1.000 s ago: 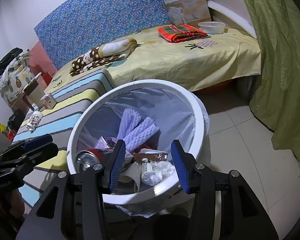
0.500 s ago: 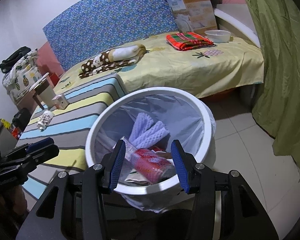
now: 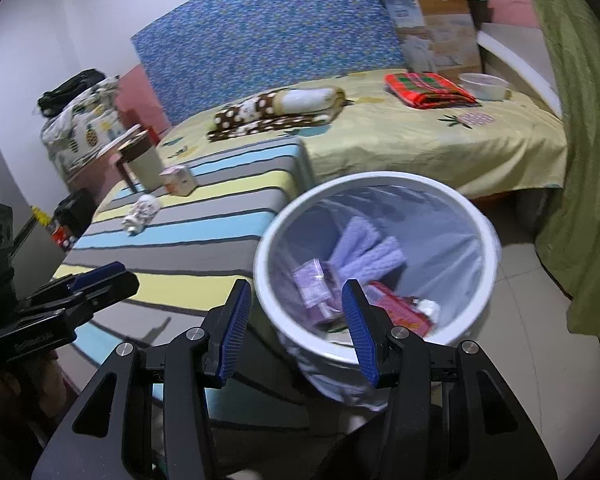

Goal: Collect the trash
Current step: 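Withdraw both grippers from the bin back over the table, then grasp the patterned paper cup with the left gripper while the right gripper grasps the milk carton, then carry the paper cup and milk carton over the trash bin with both grippers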

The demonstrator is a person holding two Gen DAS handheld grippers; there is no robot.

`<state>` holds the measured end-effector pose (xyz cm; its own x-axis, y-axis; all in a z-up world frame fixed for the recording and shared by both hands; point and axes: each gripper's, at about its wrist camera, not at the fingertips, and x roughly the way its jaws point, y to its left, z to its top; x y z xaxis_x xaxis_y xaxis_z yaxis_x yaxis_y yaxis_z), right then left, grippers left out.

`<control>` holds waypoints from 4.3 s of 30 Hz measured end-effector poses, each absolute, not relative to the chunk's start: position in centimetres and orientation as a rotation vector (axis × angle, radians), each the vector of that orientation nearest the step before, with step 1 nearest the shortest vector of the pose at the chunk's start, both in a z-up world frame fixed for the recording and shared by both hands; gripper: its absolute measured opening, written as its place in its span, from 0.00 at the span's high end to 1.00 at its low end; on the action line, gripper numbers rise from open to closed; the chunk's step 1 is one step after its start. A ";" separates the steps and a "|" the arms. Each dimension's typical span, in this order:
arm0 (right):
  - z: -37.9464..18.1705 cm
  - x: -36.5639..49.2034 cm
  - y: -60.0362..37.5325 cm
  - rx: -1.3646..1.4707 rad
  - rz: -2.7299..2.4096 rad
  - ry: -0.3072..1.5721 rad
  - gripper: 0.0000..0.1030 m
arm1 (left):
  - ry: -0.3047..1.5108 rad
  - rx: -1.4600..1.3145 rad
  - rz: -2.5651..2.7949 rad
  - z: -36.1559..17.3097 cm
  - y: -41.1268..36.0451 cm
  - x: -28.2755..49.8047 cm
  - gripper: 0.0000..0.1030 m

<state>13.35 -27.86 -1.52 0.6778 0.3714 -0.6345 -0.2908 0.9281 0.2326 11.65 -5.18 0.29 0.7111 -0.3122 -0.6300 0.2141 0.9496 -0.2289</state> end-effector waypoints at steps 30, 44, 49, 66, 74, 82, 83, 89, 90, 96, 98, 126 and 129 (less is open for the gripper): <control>-0.4 14.6 -18.5 -0.066 0.582 0.725 0.52 | 0.679 -0.205 -0.045 -0.3 3.8 10.8 0.47; -0.1 17.0 -16.4 -0.097 0.642 0.713 0.52 | 0.691 -0.207 0.028 -0.8 7.2 13.0 0.47; 0.1 18.2 -16.1 -0.098 0.664 0.705 0.52 | 0.692 -0.201 0.052 -0.9 8.3 14.1 0.47; 0.6 23.5 -13.5 -0.177 0.768 0.675 0.37 | 0.743 -0.166 0.124 -2.4 11.8 21.1 0.44; -0.4 27.2 -10.6 -0.263 0.822 0.697 0.37 | 0.791 -0.178 0.160 -4.6 13.0 24.2 0.44; -2.5 30.2 -7.8 -0.334 0.862 0.744 0.37 | 0.848 -0.220 0.159 -6.3 13.9 25.9 0.48; -2.8 30.5 -7.4 -0.339 0.865 0.750 0.37 | 0.844 -0.224 0.162 -6.2 14.0 25.9 0.50; -3.4 32.0 -6.2 -0.350 0.881 0.765 0.37 | 0.825 -0.227 0.151 -5.9 13.9 25.4 0.52; -3.5 32.3 -5.9 -0.354 0.883 0.764 0.37 | 0.822 -0.225 0.153 -5.9 13.8 25.3 0.52; -3.8 33.1 -4.9 -0.356 0.901 0.770 0.37 | 0.818 -0.229 0.158 -5.9 14.0 25.2 0.52; -3.9 33.2 -4.4 -0.357 0.908 0.774 0.37 | 0.819 -0.235 0.153 -5.9 14.2 25.3 0.52; -1.7 27.3 -8.9 -0.231 0.738 0.796 0.62 | 0.835 -0.207 0.105 -5.8 11.5 22.9 0.54; -1.3 26.1 -10.1 -0.213 0.721 0.788 0.62 | 0.835 -0.201 0.089 -5.5 10.4 21.9 0.54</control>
<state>26.08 -10.11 -1.34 0.4838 0.5113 -0.7103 -0.6628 0.7440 0.0841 21.90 10.38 -5.48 0.6690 0.0001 -0.7433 -0.1574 0.9773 -0.1416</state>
